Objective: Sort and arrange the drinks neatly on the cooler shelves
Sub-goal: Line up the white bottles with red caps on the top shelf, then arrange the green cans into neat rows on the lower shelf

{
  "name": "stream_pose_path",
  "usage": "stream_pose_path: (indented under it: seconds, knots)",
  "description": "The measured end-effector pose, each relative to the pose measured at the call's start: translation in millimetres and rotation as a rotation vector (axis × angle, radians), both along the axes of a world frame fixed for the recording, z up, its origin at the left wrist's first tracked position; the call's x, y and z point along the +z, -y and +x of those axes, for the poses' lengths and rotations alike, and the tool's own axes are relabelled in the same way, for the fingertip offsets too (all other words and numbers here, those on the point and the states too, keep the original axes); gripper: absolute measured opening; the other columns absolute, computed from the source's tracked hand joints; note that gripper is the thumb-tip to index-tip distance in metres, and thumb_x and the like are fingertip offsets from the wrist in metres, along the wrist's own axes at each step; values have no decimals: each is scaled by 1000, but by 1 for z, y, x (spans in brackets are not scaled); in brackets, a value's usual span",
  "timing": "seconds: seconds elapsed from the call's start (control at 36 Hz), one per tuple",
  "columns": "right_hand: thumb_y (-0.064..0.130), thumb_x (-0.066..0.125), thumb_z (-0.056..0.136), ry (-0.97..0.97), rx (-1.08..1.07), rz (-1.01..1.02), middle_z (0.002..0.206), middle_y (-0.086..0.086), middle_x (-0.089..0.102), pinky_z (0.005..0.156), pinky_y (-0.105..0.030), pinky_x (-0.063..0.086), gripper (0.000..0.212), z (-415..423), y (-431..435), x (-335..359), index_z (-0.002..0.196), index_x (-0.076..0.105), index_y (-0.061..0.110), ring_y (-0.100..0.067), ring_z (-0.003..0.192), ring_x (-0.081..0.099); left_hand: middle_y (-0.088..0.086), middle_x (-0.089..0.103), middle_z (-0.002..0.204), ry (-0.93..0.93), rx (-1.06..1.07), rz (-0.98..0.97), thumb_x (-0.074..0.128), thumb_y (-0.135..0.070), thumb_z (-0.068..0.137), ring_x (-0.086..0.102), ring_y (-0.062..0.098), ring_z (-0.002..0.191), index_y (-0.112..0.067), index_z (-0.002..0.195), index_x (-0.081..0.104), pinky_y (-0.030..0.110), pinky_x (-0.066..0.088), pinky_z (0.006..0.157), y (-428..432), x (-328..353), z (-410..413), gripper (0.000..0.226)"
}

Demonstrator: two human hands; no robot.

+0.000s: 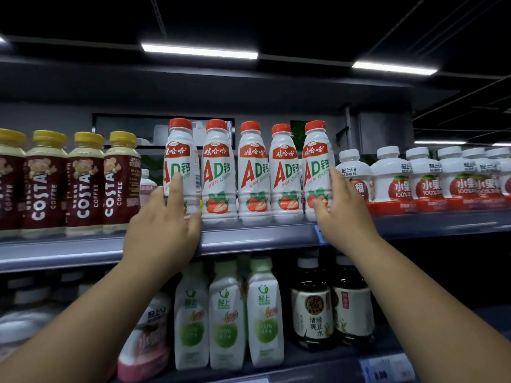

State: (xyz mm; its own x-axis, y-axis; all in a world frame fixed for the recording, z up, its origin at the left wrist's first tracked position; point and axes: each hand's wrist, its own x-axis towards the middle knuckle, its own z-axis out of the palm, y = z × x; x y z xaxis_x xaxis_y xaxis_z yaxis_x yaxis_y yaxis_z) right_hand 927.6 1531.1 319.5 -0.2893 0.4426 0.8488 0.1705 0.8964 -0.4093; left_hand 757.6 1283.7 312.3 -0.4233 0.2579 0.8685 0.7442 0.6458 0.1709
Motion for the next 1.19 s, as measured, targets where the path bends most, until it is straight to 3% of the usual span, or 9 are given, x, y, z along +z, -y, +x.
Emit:
stream_pose_path:
  seconds: [0.11,0.19,0.33,0.39,0.53,0.58,0.67,0.83,1.19]
  knots:
    - [24,64,93,-31,-55,66,157,-7,34,119,-47,30,67,3,18,-9,152,32,16,-29,142,33,19,34,155,-46,42,-114,33,-56,97,39,36,137,-16,158,15,47,37,107,14,-14,1,74]
    - [23,65,91,-22,-3,115,157,-9,37,121,-47,27,63,4,47,-20,149,41,14,-30,145,31,18,41,152,-89,40,-183,21,-61,90,40,36,138,-17,155,30,50,31,112,31,-28,2,78]
    - [27,65,94,137,177,159,151,3,46,118,-31,28,54,-3,115,-31,146,50,21,-19,142,38,13,39,156,-126,41,-349,23,-61,87,34,34,145,-19,150,42,50,28,118,78,-48,-3,78]
    - [31,64,95,194,229,160,151,5,46,114,-24,26,51,-11,145,-37,144,52,23,-15,141,38,13,47,151,-119,35,-388,32,-57,85,44,33,140,-18,144,51,50,36,113,103,-54,-4,73]
    - [36,63,95,265,348,166,145,8,52,109,-24,32,47,-38,224,-54,140,55,25,-14,135,44,4,70,121,-26,26,-382,44,-51,79,67,28,106,-20,117,72,40,55,87,186,-67,-5,56]
    - [40,62,95,314,392,157,143,8,54,108,-25,34,47,-51,261,-65,139,56,26,-13,132,46,-2,71,115,38,46,-372,44,-51,79,69,25,101,-24,112,73,39,57,82,224,-75,-8,53]
    - [50,55,84,403,472,146,136,8,59,106,-31,42,55,-74,320,-86,133,61,26,-15,127,53,-8,66,122,144,90,-379,43,-53,80,64,21,110,-31,119,68,37,54,88,285,-89,-11,51]
    - [35,68,91,514,582,88,132,3,62,100,-27,39,41,-113,435,-139,130,64,23,-19,124,56,-10,64,122,310,128,-363,60,-41,90,60,14,114,-32,123,65,28,48,91,413,-130,-14,34]
    - [45,64,93,746,768,-136,136,7,57,99,-38,49,41,-182,607,-257,131,61,29,-17,119,57,-4,63,127,592,295,-374,58,-42,92,60,18,115,-30,125,62,37,52,90,605,-220,-19,36]
